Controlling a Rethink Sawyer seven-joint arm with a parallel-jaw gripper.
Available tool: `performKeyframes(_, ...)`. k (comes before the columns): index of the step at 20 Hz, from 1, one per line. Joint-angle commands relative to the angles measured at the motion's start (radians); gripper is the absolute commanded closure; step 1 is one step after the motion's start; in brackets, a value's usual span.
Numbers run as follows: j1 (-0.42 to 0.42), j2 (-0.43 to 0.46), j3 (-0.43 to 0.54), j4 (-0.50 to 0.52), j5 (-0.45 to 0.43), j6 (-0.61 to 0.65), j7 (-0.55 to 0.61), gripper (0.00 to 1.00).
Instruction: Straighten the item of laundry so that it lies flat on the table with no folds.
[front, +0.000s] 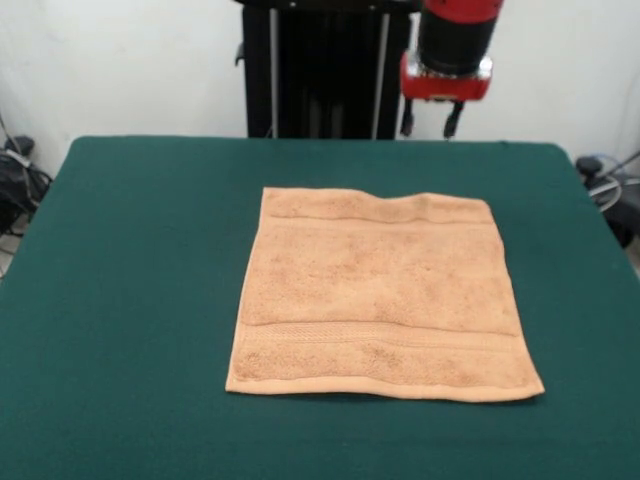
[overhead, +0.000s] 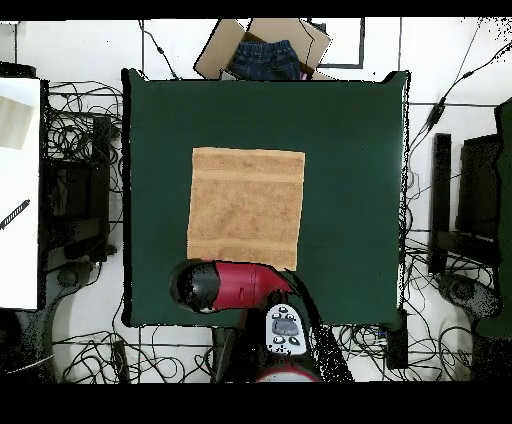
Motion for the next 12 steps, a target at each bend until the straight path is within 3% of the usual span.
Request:
performKeyframes(1,-0.017,-0.136,0.063,-0.176,0.085,0.416,0.137,0.00)
performKeyframes(6,0.006,-0.110,0.037,-0.202,0.057,0.348,0.165,0.00)
performKeyframes(12,0.036,-0.145,0.013,-0.126,0.032,0.214,0.192,0.00)
